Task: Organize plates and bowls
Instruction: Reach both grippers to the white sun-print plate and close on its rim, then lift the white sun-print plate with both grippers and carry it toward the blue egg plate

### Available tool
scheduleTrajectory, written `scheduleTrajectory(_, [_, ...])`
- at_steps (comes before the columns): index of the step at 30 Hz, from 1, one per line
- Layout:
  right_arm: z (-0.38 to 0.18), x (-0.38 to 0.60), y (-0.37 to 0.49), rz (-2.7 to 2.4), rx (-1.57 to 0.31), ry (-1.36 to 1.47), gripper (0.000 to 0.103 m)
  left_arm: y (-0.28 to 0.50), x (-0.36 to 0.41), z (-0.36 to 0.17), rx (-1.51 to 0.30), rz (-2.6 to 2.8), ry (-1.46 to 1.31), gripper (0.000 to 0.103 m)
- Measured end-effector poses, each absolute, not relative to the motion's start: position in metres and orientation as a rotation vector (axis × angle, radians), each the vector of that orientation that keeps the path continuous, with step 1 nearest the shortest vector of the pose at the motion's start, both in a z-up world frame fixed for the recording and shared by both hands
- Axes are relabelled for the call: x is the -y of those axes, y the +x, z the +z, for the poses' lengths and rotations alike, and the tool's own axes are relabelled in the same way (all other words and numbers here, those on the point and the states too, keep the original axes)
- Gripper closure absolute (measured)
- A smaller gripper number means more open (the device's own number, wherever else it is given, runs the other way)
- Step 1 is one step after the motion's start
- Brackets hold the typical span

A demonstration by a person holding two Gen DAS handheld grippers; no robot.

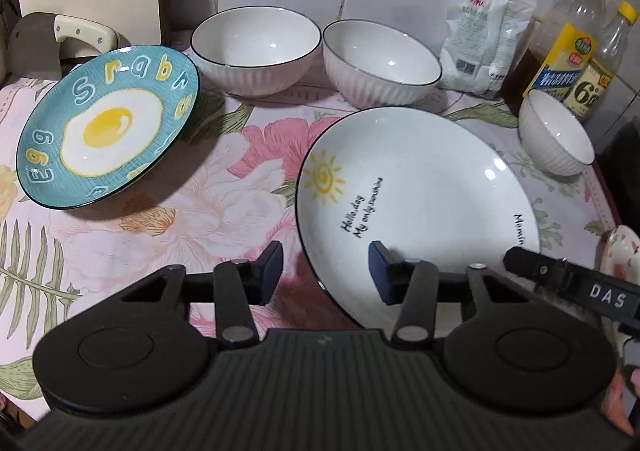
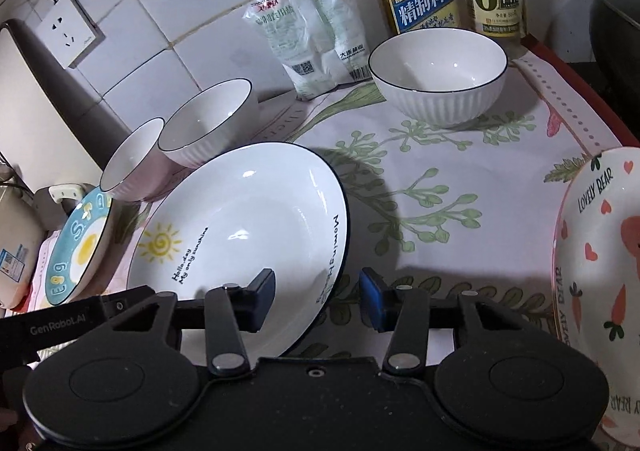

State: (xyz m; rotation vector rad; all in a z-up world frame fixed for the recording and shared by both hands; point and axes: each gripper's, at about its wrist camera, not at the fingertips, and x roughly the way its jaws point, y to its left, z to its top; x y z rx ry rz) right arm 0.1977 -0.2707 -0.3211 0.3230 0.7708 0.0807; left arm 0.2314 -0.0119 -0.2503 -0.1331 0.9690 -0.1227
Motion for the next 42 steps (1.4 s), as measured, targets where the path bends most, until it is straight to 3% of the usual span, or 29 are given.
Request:
scheduleTrajectory(2, [-0.324, 0.272, 0.201, 0.076, -0.781, 0.334, 0.055, 0.234, 0.01, -0.254, -0.982, -0.12, -0.139, 0.069])
scheduleTrajectory(5, [-0.331, 0.273, 0.205, 0.078, -0.798, 0.351, 0.078, 0.237, 0.006, -0.26, -0.997, -0.116, -0.163, 0.083])
scheduleTrajectory(9, [-0.336, 0.275, 0.208, 0.079, -0.801, 0.397, 0.084, 0.238, 0.003, -0.264, -0.998, -0.141, -0.217, 0.088])
scheduleTrajectory(13, [-0.338, 0.28, 0.21, 0.077, -0.805, 0.453, 0.085, 0.242, 0.007, -0.267, -1.023, -0.112, -0.213, 0.074])
scheduleTrajectory(16, [-0.34, 0.285, 0.21, 0.086, -0.81, 0.487, 0.087, 0.245, 0.01, -0.268, -1.029, -0.117, -0.222, 0.081])
scheduleTrajectory(28, [-0.318, 0.267, 0.202, 0.111, -0.801, 0.355, 0.084, 0.212, 0.035, -0.239, -0.89, -0.092, 0.089, 0.083])
scheduleTrajectory(42, [-0.304, 0.207, 0.155, 0.231, -0.778, 0.22, 0.083, 0.153, -0.03, -0.22, -0.912, -0.012, 0.007, 0.083])
